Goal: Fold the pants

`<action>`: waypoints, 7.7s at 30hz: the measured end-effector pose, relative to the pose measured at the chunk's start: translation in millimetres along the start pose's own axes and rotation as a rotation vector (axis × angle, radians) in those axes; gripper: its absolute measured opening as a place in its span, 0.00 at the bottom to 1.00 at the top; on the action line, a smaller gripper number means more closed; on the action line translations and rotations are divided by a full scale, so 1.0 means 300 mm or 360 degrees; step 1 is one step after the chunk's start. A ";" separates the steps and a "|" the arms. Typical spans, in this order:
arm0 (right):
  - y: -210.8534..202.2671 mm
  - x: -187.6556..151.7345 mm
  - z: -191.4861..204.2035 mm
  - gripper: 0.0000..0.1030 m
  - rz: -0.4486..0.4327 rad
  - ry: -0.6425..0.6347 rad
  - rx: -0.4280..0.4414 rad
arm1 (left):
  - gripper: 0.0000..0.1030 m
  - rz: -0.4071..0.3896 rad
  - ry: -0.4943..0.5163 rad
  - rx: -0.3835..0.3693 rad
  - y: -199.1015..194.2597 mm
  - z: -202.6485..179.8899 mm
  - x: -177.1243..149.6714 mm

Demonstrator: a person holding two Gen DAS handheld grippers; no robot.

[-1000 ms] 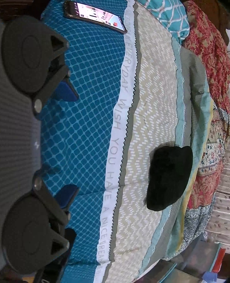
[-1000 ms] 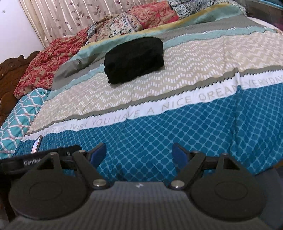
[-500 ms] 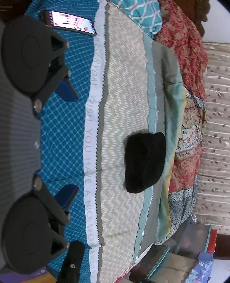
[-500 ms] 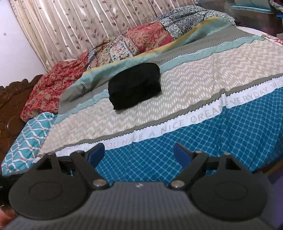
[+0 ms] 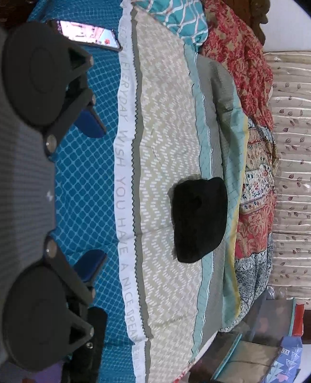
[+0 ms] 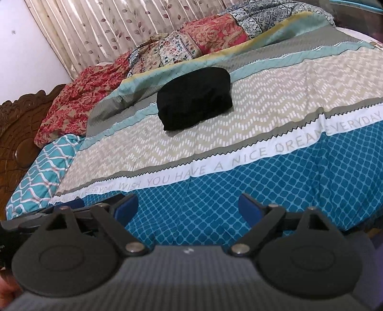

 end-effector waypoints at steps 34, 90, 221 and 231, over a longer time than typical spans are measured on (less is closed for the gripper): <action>-0.006 0.006 0.049 0.93 -0.0151 -0.0057 -0.0080 | 1.00 -0.0182 0.0103 0.0329 -0.032 0.124 0.062; 0.054 -0.057 0.044 0.96 0.0056 0.0108 -0.0177 | 1.00 0.0486 0.0125 0.0206 0.117 0.096 -0.110; 0.039 -0.055 0.017 0.97 0.0202 -0.0041 -0.0020 | 1.00 0.0516 0.0082 0.0177 0.112 0.092 -0.124; 0.040 -0.055 0.004 0.97 0.0228 -0.0024 -0.0016 | 1.00 0.0580 0.0062 0.0192 0.133 0.101 -0.156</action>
Point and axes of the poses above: each gripper's, at about its wrist camera, not at the fingertips, and y roughly the way its jaws point, z to its left, x to its top, the point moved 3 cm from there along y, roughly the way its jaws point, and after that the axes turned 7 degrees about -z, right-handed, at the moved point
